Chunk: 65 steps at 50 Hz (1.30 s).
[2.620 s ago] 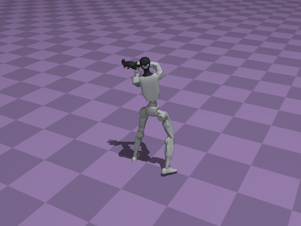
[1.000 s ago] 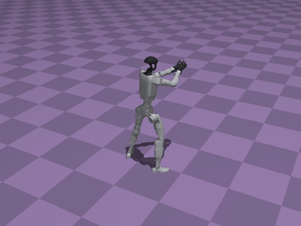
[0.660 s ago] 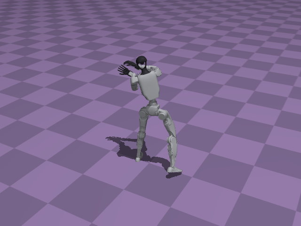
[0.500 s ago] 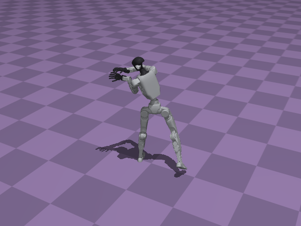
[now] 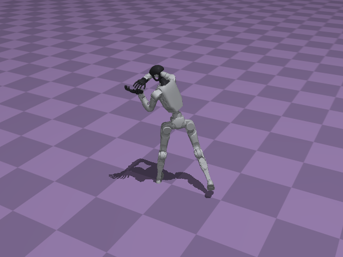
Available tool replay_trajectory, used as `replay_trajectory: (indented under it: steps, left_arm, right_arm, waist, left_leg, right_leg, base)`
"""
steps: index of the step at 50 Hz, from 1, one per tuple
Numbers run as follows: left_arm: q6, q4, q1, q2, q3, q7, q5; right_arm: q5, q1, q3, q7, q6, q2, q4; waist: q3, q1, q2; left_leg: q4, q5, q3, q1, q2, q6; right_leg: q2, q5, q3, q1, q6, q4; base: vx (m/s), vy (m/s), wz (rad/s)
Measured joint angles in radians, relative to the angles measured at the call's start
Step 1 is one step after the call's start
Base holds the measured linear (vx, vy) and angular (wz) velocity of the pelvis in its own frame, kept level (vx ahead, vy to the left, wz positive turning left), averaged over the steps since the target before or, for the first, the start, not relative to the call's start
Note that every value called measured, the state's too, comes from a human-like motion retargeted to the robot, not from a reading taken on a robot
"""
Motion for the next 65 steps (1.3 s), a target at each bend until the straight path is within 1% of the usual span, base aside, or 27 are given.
replay_trajectory:
  steps: [4,8,10,12,15,18,23,25,26,27,28,30,31,32,33,35,37,38,40,45,48,50,52,53,59,63,65]
  left_arm:
    - [-0.009,0.064,-0.027,-0.021,-0.018,-0.012,-0.054]
    - [-0.015,0.120,-0.091,-0.031,-0.027,-0.013,-0.116]
    - [-0.018,0.162,-0.130,-0.022,-0.030,-0.011,-0.137]
    - [-0.018,0.251,-0.187,-0.011,-0.036,-0.010,-0.166]
    - [-0.023,0.460,-0.310,0.000,-0.042,-0.009,-0.278]
    - [-0.044,0.688,-0.446,0.018,-0.097,-0.075,-0.567]
    - [0.002,1.069,-0.626,0.040,-0.334,-0.376,-1.138]
    - [0.067,1.205,-0.690,0.012,-0.450,-0.465,-1.295]
    - [0.202,1.303,-0.719,0.051,-0.595,-0.516,-1.053]
    - [0.281,1.366,-0.744,0.063,-0.679,-0.551,-0.963]
    - [0.250,1.359,-0.762,0.021,-0.644,-0.554,-1.181]
    - [0.243,1.389,-0.826,-0.026,-0.667,-0.562,-1.314]
    - [0.330,1.492,-0.840,0.017,-0.762,-0.538,-0.957]
    - [0.374,1.544,-0.853,0.027,-0.805,-0.529,-0.806]
    - [0.332,1.497,-0.865,-0.031,-0.745,-0.551,-1.066]
    - [0.316,1.462,-0.880,-0.102,-0.701,-0.656,-1.323]
    - [0.317,1.523,-0.895,-0.095,-0.706,-0.611,-1.281]
    - [0.343,1.565,-0.897,-0.093,-0.719,-0.599,-1.180]
    - [0.320,1.585,-0.907,-0.129,-0.687,-0.579,-1.272]
    - [0.315,1.637,-0.937,-0.168,-0.696,-0.563,-1.244]
    - [0.316,1.629,-0.927,-0.164,-0.713,-0.591,-1.252]
    - [0.408,1.654,-0.918,-0.129,-0.800,-0.721,-1.028]
    - [0.322,1.614,-0.915,-0.145,-0.716,-0.640,-1.260]
    - [0.329,1.613,-0.915,-0.141,-0.731,-0.653,-1.243]
    - [0.304,1.601,-0.916,-0.149,-0.714,-0.602,-1.286]
    - [0.305,1.588,-0.897,-0.143,-0.727,-0.583,-1.286]
    - [0.305,1.574,-0.882,-0.134,-0.730,-0.582,-1.295]
  right_arm:
    - [-0.039,0.014,0.035,-0.073,0.028,-0.015,0.028]
    - [-0.058,0.026,0.053,-0.105,0.064,-0.031,0.057]
    - [-0.043,0.034,0.060,-0.107,0.082,-0.034,0.084]
    - [-0.042,0.032,0.063,-0.087,0.099,-0.037,0.127]
    - [-0.061,0.048,0.079,-0.089,0.142,-0.038,0.221]
    - [-0.040,0.067,0.109,-0.119,0.197,-0.044,0.347]
    - [0.047,0.157,0.067,-0.119,0.282,-0.053,0.610]
    - [0.067,0.199,0.034,-0.108,0.303,-0.095,0.667]
    - [0.076,0.211,0.032,-0.072,0.297,-0.121,0.675]
    - [0.089,0.225,0.024,-0.053,0.298,-0.144,0.684]
    - [0.114,0.244,0.005,-0.066,0.313,-0.160,0.694]
    - [0.143,0.233,0.017,-0.082,0.331,-0.205,0.706]
    - [0.154,0.262,-0.002,-0.090,0.301,-0.221,0.691]
    - [0.170,0.283,-0.022,-0.095,0.287,-0.237,0.684]
    - [0.197,0.287,-0.045,-0.096,0.304,-0.252,0.693]
    - [0.212,0.304,-0.085,-0.066,0.322,-0.281,0.706]
    - [0.194,0.335,-0.149,-0.074,0.324,-0.266,0.714]
    - [0.191,0.360,-0.172,-0.070,0.317,-0.264,0.715]
    - [0.197,0.388,-0.196,-0.085,0.319,-0.256,0.727]
    - [0.225,0.415,-0.224,-0.094,0.305,-0.273,0.729]
    - [0.233,0.419,-0.237,-0.070,0.303,-0.277,0.720]
    - [0.232,0.413,-0.222,-0.012,0.288,-0.294,0.708]
    - [0.240,0.416,-0.234,-0.056,0.297,-0.287,0.703]
    - [0.244,0.411,-0.226,-0.053,0.297,-0.291,0.701]
    - [0.247,0.423,-0.236,-0.075,0.296,-0.296,0.692]
    - [0.249,0.449,-0.250,-0.082,0.298,-0.286,0.682]
    - [0.247,0.458,-0.252,-0.090,0.299,-0.282,0.675]
  waist:
    - [-0.012,0.004,0.010]
    - [-0.034,-0.011,0.021]
    - [-0.052,-0.029,0.025]
    - [-0.073,-0.066,0.034]
    - [-0.097,-0.187,0.057]
    - [-0.124,-0.325,0.106]
    - [-0.136,-0.662,0.176]
    - [-0.137,-0.783,0.197]
    - [-0.142,-0.847,0.214]
    - [-0.142,-0.908,0.228]
    - [-0.135,-0.961,0.235]
    - [-0.099,-1.058,0.269]
    - [-0.115,-1.119,0.295]
    - [-0.118,-1.169,0.318]
    - [-0.096,-1.195,0.335]
    - [-0.075,-1.236,0.372]
    - [-0.062,-1.291,0.401]
    - [-0.067,-1.308,0.415]
    - [-0.063,-1.319,0.432]
    - [-0.052,-1.302,0.478]
    - [-0.068,-1.294,0.486]
    - [-0.086,-1.296,0.484]
    - [-0.089,-1.297,0.473]
    - [-0.092,-1.295,0.470]
    - [-0.112,-1.262,0.451]
    - [-0.111,-1.230,0.448]
    - [-0.107,-1.212,0.446]
  left_leg:
    - [0.000,-0.003,0.113,0.025,-0.019,-0.015]
    - [0.017,-0.003,0.274,0.061,-0.009,-0.034]
    - [0.054,-0.013,0.381,0.074,0.005,-0.032]
    - [0.126,-0.032,0.490,0.082,0.023,-0.045]
    - [0.252,-0.060,0.635,0.099,0.024,-0.058]
    - [0.385,-0.053,0.792,0.144,0.121,-0.057]
    - [0.616,-0.005,0.939,0.199,0.235,0.057]
    - [0.652,0.008,0.989,0.240,0.257,0.122]
    - [0.655,0.012,1.015,0.266,0.262,0.157]
    - [0.657,0.015,1.042,0.292,0.264,0.189]
    - [0.654,0.018,1.069,0.318,0.259,0.217]
    - [0.664,0.028,1.105,0.358,0.255,0.256]
    - [0.679,0.036,1.101,0.368,0.261,0.264]
    - [0.694,0.046,1.092,0.377,0.264,0.271]
    - [0.707,0.059,1.074,0.382,0.264,0.276]
    - [0.729,0.095,1.022,0.392,0.255,0.271]
    - [0.740,0.151,0.945,0.400,0.238,0.254]
    - [0.743,0.181,0.895,0.401,0.224,0.239]
    - [0.745,0.242,0.784,0.399,0.183,0.200]
    - [0.729,0.408,0.380,0.377,0.038,0.045]
    - [0.717,0.489,0.234,0.365,-0.070,-0.034]
    - [0.707,0.529,0.198,0.359,-0.130,-0.058]
    - [0.704,0.556,0.196,0.356,-0.166,-0.058]
    - [0.704,0.566,0.200,0.354,-0.179,-0.058]
    - [0.723,0.531,0.228,0.332,-0.151,-0.058]
    - [0.757,0.420,0.252,0.314,-0.040,-0.056]
    - [0.773,0.347,0.292,0.302,0.013,-0.029]
  right_leg:
    - [-0.141,-0.199,-0.299,0.001,-0.052,0.002]
    - [-0.202,-0.364,-0.520,-0.016,-0.119,-0.069]
    - [-0.234,-0.422,-0.671,-0.021,-0.180,-0.084]
    - [-0.242,-0.464,-0.752,-0.019,-0.200,-0.131]
    - [-0.278,-0.462,-0.584,-0.079,-0.137,-0.153]
    - [-0.230,-0.477,-0.381,-0.179,-0.118,-0.096]
    - [-0.157,-0.483,-0.181,-0.219,-0.113,-0.091]
    - [-0.129,-0.491,-0.120,-0.216,-0.114,-0.114]
    - [-0.113,-0.490,-0.089,-0.211,-0.113,-0.133]
    - [-0.098,-0.488,-0.057,-0.208,-0.112,-0.151]
    - [-0.086,-0.486,-0.020,-0.208,-0.111,-0.167]
    - [-0.061,-0.471,0.049,-0.203,-0.104,-0.212]
    - [-0.042,-0.467,0.083,-0.199,-0.105,-0.230]
    - [-0.024,-0.461,0.117,-0.196,-0.103,-0.250]
    - [-0.007,-0.450,0.153,-0.192,-0.096,-0.274]
    - [0.025,-0.429,0.229,-0.188,-0.083,-0.317]
    - [0.057,-0.405,0.308,-0.181,-0.070,-0.359]
    - [0.072,-0.391,0.344,-0.176,-0.060,-0.381]
    - [0.092,-0.361,0.417,-0.166,-0.033,-0.432]
    - [0.145,-0.278,0.544,-0.129,0.000,-0.548]
    - [0.120,-0.283,0.600,-0.146,-0.024,-0.548]
    - [0.081,-0.297,0.616,-0.148,-0.044,-0.548]
    - [0.042,-0.308,0.614,-0.141,-0.048,-0.548]
    - [0.023,-0.314,0.609,-0.138,-0.047,-0.548]
    - [-0.020,-0.319,0.521,-0.118,-0.055,-0.543]
    - [0.022,-0.334,0.423,-0.112,-0.085,-0.505]
    - [0.028,-0.354,0.364,-0.113,-0.088,-0.474]
  base:
    - [-0.16,-0.01,-1.13]
    - [-0.21,-0.15,-2.04]
    - [-0.23,-0.20,-2.89]
    - [-0.20,-0.24,-3.04]
    - [-0.18,-0.16,-2.71]
    - [-0.05,-0.37,-2.97]
    - [0.02,-0.34,-2.20]
    - [0.08,-0.28,-1.83]
    - [0.10,-0.26,-1.89]
    - [0.10,-0.23,-2.00]
    - [0.11,-0.20,-2.08]
    - [0.13,-0.16,-2.14]
    - [0.17,-0.14,-2.14]
    - [0.19,-0.12,-2.21]
    - [0.18,-0.10,-2.31]
    - [0.19,-0.08,-2.41]
    - [0.20,-0.06,-2.41]
    - [0.19,-0.04,-2.34]
    - [0.17,-0.02,-2.26]
    - [0.14,-0.03,-1.66]
    - [0.05,0.15,-0.84]
    - [0.06,0.22,-0.19]
    - [0.04,0.22,0.17]
    - [0.01,0.18,0.39]
    - [-0.07,0.02,0.81]
    - [-0.15,-0.10,1.30]
    - [-0.17,0.02,1.60]
